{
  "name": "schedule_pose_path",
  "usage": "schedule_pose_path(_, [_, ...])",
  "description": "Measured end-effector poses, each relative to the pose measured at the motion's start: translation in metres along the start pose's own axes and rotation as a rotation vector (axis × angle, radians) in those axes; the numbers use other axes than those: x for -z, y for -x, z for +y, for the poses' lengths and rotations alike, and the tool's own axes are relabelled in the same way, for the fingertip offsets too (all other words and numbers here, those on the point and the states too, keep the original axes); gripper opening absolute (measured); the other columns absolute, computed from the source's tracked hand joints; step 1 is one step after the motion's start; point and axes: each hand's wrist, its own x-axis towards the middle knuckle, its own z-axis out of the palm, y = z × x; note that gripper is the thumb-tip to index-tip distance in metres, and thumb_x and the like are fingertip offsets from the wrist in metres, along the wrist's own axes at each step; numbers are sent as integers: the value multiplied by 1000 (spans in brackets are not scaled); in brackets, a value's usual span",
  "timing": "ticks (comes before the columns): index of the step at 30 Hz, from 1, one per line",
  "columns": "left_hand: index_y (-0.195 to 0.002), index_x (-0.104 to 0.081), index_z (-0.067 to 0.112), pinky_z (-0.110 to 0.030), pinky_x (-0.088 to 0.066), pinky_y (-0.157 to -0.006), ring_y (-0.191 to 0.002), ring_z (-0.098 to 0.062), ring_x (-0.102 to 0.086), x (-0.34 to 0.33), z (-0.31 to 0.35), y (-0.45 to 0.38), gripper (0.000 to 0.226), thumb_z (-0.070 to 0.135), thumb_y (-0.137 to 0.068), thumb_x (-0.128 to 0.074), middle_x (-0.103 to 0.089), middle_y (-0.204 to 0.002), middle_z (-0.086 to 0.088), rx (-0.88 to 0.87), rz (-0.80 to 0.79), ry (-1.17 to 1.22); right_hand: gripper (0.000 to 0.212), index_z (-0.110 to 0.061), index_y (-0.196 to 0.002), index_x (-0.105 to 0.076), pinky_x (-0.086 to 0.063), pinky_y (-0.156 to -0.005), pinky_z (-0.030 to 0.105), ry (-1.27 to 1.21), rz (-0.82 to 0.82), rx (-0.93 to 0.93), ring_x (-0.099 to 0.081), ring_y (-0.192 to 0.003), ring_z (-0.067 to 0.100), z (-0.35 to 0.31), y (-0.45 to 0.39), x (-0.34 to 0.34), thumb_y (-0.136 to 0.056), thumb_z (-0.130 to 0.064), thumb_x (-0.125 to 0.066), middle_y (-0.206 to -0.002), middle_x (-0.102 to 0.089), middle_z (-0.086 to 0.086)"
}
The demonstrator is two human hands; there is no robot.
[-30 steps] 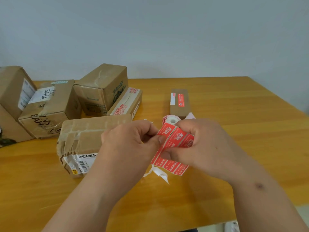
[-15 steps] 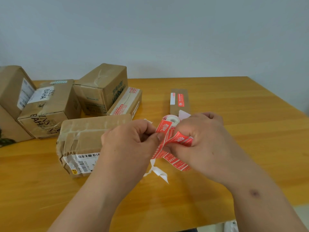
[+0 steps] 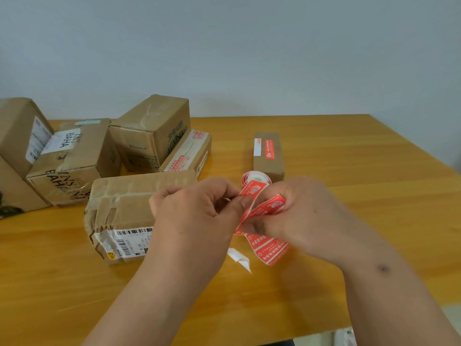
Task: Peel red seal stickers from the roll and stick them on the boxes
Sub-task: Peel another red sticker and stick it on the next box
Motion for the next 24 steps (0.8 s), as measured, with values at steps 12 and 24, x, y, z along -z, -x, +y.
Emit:
schedule_pose_path(12, [-74, -67, 36, -48, -47, -81, -58, 2, -56, 5, 2, -2, 35, 68, -71, -52, -67, -62, 20, 43, -25, 13, 24, -33, -70, -71, -22, -102, 29, 314, 199, 128, -53, -89, -1, -1, 4, -2, -77, -56, -68, -71, -66, -13])
schedule_pose_path(24, [-69, -63, 31, -38, -40, -74, -58, 3, -54, 8, -2, -3, 20, 47, -80, -61, -64, -57, 17, 97, -66, -71, 22, -29, -75, -75, -18, -103, 30, 429, 232, 248, -53, -94, 5, 3, 4, -5, -78, -51, -70, -74, -66, -7])
